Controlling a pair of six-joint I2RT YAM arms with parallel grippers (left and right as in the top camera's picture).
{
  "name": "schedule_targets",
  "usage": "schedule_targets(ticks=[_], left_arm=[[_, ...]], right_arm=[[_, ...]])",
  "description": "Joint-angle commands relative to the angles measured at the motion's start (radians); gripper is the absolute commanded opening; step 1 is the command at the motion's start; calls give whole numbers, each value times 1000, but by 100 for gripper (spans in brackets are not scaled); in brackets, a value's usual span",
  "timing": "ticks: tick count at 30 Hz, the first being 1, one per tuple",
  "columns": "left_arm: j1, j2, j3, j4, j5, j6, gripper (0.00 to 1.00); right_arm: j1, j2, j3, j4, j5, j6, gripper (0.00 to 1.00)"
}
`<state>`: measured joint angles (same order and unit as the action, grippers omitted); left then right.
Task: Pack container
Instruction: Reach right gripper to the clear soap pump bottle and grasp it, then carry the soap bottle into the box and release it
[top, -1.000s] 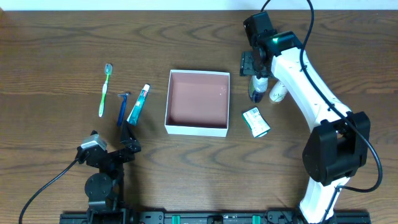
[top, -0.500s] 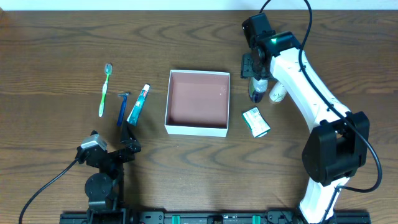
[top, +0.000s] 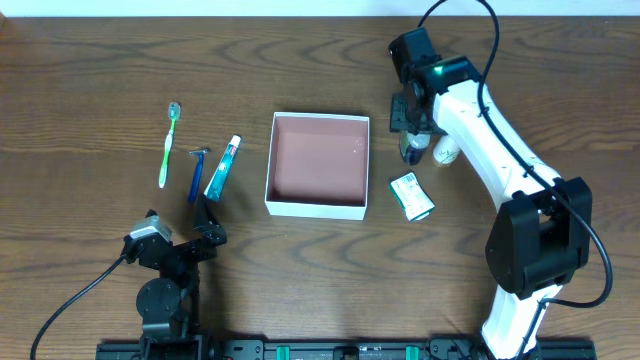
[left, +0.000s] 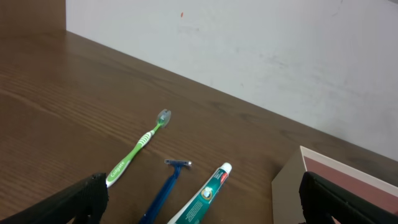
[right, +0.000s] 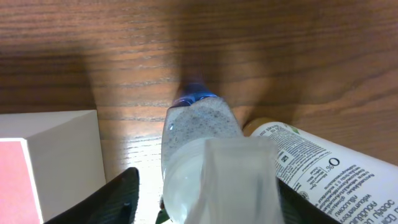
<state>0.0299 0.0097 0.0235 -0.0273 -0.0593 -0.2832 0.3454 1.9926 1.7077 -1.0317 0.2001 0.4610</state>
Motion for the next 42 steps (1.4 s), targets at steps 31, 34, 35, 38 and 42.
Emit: schedule_targets(ticks=[31, 34, 35, 38, 42], left_arm=[[-3, 1, -19, -39, -26, 17, 98], [-3, 1, -19, -39, -26, 17, 98], [-3, 1, -19, -39, -26, 17, 98], [-3, 1, -19, -39, -26, 17, 98], [-3, 1, -19, -39, -26, 17, 98]], right_arm=[[70, -234, 176, -53, 13, -47, 18], [115, -279, 177, -53, 13, -47, 18], [134, -294, 177, -53, 13, -43, 18], [195, -309, 177, -53, 14, -8, 18], [275, -287, 174, -55, 43, 61, 16]])
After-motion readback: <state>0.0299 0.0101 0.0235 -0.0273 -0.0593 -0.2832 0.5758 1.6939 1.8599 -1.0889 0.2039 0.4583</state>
